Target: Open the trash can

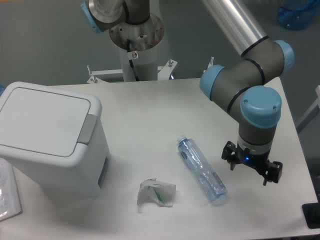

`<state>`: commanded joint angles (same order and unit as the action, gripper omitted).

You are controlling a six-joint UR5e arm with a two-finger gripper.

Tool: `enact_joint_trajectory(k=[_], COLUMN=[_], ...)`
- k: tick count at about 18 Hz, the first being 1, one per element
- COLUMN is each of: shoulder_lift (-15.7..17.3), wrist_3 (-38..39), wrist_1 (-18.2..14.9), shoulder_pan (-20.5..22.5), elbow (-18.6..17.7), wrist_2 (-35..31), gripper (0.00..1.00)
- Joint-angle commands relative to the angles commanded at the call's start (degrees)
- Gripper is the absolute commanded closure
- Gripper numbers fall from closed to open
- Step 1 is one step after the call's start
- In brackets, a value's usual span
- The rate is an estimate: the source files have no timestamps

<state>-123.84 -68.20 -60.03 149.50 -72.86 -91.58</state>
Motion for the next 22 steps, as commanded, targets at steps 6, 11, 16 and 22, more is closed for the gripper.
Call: enact_joint_trajectory(k=[6,11,16,22], shoulder_lift=[0.5,2.9,9.0,15.2], wrist_3=[0.3,9.6,21.9,38.8], wrist_1=[-0.1,-0.2,-0.1,-0.1], shoulder_pan=[0.1,-3.5,-9.7,-12.9], elbow=[0.1,0.0,-1.8,-1.8], wrist_2=[0.5,1.1,8.6,19.2], gripper=[0.00,0.00,0.00,0.00])
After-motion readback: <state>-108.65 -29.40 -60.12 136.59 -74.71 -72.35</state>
